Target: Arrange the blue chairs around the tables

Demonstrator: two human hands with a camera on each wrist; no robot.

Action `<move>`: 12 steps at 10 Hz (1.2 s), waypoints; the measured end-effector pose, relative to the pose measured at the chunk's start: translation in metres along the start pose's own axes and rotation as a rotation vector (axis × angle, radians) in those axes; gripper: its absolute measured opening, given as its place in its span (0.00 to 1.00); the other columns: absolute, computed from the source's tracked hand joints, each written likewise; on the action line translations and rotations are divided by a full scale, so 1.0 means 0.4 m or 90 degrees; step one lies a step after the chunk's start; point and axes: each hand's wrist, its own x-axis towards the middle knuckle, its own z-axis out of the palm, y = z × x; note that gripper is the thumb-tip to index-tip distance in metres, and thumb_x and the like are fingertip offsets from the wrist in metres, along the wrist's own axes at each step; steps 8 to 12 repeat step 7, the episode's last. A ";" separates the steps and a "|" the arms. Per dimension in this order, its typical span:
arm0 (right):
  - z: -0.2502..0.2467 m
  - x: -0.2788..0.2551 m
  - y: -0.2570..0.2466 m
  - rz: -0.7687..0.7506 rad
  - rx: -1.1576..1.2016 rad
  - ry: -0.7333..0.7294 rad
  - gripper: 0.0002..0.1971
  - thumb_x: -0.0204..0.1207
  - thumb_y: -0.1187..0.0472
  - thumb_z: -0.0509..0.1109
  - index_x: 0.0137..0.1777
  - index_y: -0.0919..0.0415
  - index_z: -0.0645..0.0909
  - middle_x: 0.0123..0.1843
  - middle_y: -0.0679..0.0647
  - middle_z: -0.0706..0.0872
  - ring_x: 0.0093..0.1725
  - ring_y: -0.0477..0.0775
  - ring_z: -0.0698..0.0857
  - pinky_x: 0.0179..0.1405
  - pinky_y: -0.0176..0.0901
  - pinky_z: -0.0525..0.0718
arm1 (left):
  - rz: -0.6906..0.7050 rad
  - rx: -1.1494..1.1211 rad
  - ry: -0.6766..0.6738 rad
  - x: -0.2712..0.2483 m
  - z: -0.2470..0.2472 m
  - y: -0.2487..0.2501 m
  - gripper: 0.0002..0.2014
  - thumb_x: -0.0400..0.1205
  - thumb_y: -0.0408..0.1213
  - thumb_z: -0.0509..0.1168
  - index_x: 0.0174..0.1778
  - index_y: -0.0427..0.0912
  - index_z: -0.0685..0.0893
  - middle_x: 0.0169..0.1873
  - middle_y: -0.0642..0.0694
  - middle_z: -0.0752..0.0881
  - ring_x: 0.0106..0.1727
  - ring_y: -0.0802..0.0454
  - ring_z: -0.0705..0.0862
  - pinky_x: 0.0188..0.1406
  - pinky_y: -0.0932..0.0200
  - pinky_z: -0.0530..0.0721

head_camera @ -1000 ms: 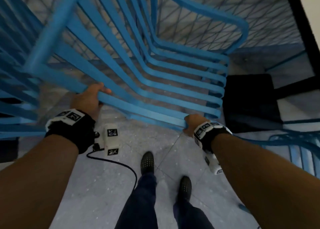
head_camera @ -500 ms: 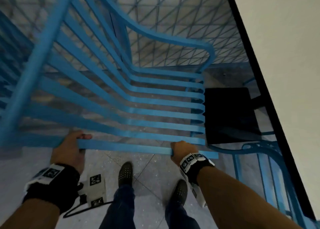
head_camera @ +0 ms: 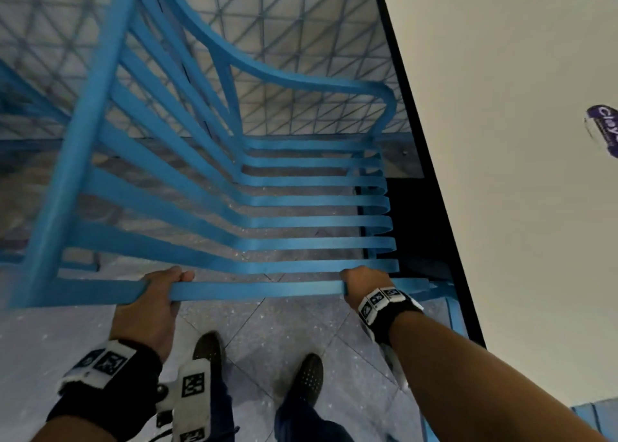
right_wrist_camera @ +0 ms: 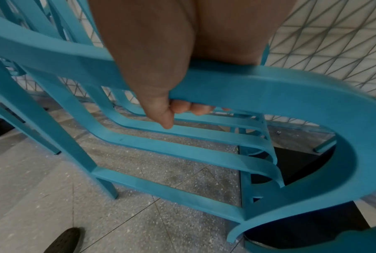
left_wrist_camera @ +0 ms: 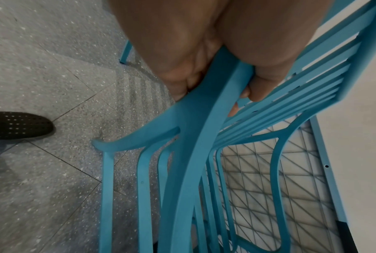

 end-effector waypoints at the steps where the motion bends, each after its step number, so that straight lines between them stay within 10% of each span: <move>1: 0.003 0.018 0.026 -0.008 -0.002 0.026 0.11 0.77 0.64 0.60 0.57 0.57 0.79 0.56 0.59 0.86 0.56 0.63 0.85 0.59 0.56 0.80 | 0.000 0.000 -0.010 0.000 0.020 -0.006 0.10 0.83 0.35 0.61 0.35 0.46 0.81 0.37 0.51 0.88 0.40 0.63 0.88 0.44 0.69 0.87; 5: -0.015 -0.017 0.026 0.047 0.057 0.011 0.14 0.76 0.58 0.64 0.62 0.57 0.76 0.61 0.59 0.84 0.62 0.63 0.81 0.66 0.57 0.75 | 0.002 -0.043 -0.011 -0.018 0.047 0.001 0.11 0.81 0.31 0.64 0.34 0.45 0.82 0.31 0.53 0.88 0.37 0.62 0.86 0.39 0.69 0.86; 7: -0.018 -0.124 -0.053 -0.007 0.172 0.081 0.24 0.75 0.55 0.66 0.71 0.58 0.69 0.71 0.58 0.75 0.71 0.63 0.71 0.71 0.63 0.72 | -0.126 0.111 -0.031 -0.073 -0.003 -0.014 0.13 0.76 0.55 0.68 0.46 0.49 0.82 0.57 0.44 0.82 0.56 0.46 0.82 0.60 0.50 0.79; 12: -0.018 -0.124 -0.053 -0.007 0.172 0.081 0.24 0.75 0.55 0.66 0.71 0.58 0.69 0.71 0.58 0.75 0.71 0.63 0.71 0.71 0.63 0.72 | -0.126 0.111 -0.031 -0.073 -0.003 -0.014 0.13 0.76 0.55 0.68 0.46 0.49 0.82 0.57 0.44 0.82 0.56 0.46 0.82 0.60 0.50 0.79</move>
